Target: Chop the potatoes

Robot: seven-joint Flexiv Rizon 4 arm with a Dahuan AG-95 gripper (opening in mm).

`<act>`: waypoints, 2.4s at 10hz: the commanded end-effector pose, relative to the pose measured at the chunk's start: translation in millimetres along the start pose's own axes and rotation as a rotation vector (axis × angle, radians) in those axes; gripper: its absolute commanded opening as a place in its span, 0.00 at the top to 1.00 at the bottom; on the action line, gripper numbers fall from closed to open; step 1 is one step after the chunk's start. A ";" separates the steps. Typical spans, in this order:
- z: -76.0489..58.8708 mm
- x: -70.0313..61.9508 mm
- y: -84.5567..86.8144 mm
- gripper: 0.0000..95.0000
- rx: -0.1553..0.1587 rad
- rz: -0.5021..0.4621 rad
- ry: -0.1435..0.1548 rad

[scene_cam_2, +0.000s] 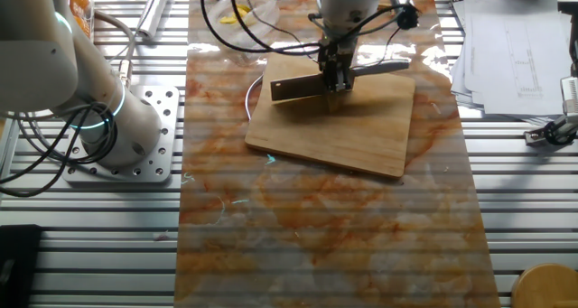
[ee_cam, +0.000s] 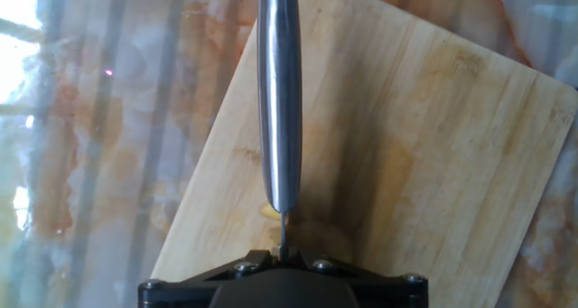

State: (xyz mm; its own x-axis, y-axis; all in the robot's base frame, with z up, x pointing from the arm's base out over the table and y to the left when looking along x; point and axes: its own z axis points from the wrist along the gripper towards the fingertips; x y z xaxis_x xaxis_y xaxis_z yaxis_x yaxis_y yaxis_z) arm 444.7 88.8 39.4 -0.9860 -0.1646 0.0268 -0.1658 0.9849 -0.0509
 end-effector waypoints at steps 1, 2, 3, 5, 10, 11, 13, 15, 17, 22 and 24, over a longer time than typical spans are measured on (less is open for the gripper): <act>-9.8 3.0 6.7 1.00 -0.073 0.016 0.034; -21.6 6.0 12.1 1.00 -0.057 0.011 0.035; -26.1 7.9 14.3 1.00 -0.053 0.009 0.034; -24.5 7.8 12.9 1.00 -0.042 0.013 0.031; -23.9 2.2 5.4 1.00 -0.032 0.040 0.026; -26.1 1.1 4.1 1.00 -0.032 0.039 0.026; -26.7 -0.1 2.3 1.00 -0.027 0.039 0.026; -24.9 -2.7 -1.8 1.00 -0.028 0.040 0.027; -23.4 -3.5 -3.0 1.00 -0.027 0.038 0.025; -13.5 -5.1 -5.9 1.00 -0.026 0.028 0.024; -2.7 -5.7 -3.6 1.00 -0.012 0.024 0.022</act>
State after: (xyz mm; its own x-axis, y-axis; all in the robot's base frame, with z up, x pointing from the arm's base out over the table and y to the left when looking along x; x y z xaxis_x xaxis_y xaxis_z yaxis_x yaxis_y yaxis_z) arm 449.9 86.4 42.9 -0.9886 -0.1411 0.0519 -0.1431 0.9889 -0.0387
